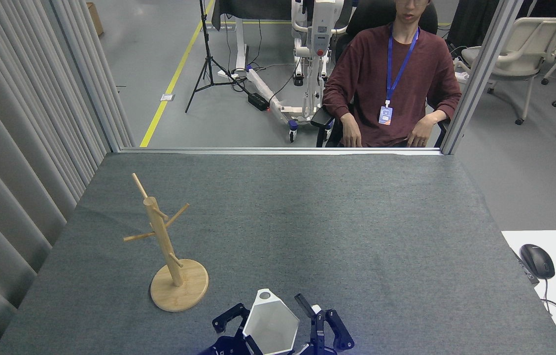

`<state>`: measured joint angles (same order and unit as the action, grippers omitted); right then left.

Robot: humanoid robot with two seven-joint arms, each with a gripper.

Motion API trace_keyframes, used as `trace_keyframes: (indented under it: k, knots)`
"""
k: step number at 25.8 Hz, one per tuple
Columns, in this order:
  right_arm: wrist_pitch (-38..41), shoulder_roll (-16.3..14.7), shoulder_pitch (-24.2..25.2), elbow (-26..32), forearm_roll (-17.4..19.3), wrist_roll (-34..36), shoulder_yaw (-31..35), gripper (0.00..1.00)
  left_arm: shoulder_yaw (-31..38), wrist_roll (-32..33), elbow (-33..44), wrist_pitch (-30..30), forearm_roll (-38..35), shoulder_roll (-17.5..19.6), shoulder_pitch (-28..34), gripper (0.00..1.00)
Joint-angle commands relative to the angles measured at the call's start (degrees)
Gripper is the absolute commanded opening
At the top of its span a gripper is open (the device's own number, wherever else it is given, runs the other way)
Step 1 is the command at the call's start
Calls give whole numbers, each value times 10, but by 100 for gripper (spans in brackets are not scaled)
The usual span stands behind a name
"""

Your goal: Hang cup on storage rack

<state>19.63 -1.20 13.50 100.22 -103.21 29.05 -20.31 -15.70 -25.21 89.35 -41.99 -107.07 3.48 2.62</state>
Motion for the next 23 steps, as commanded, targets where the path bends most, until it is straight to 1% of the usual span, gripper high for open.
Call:
trace_keyframes:
  k: [1,4,6,8,10,11,12,13,14,15,17,18,19,23]
  knots:
    - [-1,23,-5,12,24,11,6,98,1,0,-7,3,0,-1,-2,39]
    - [-3,30,-17,24,82,7,32,98,1,0,-10,4,-1,-1,-3,39]
    - [-31,37,-38,25,121,3,57,98,3,0,-11,4,-1,-1,-3,40]
    - [-86,39,-70,17,165,-22,109,98,7,0,-10,6,-1,-1,-3,39]
    - [-126,38,-93,-2,211,-68,173,98,26,0,-7,6,-1,-1,1,39]
    - [-140,37,-100,-17,230,-94,212,98,38,0,-5,5,1,-1,3,39]
    - [-146,31,-101,-30,236,-117,244,98,49,0,-2,5,2,-1,5,39]
    - [-146,28,-101,-41,234,-139,273,98,59,-1,0,4,3,-1,6,39]
    - [-144,22,-94,-53,229,-159,287,98,71,-1,0,4,5,-1,6,39]
    - [-138,-1,-81,-64,212,-171,287,98,86,-1,1,4,11,-1,7,39]
    - [-91,-67,-12,-66,162,-173,276,98,118,-1,2,4,27,-1,10,39]
    - [-61,-85,17,-63,147,-171,266,98,131,-1,6,4,31,-1,11,39]
    - [-42,-86,35,-61,140,-167,263,98,142,-1,14,4,34,-1,12,39]
    - [-28,-85,56,-52,140,-140,266,98,210,-1,36,1,59,2,34,41]
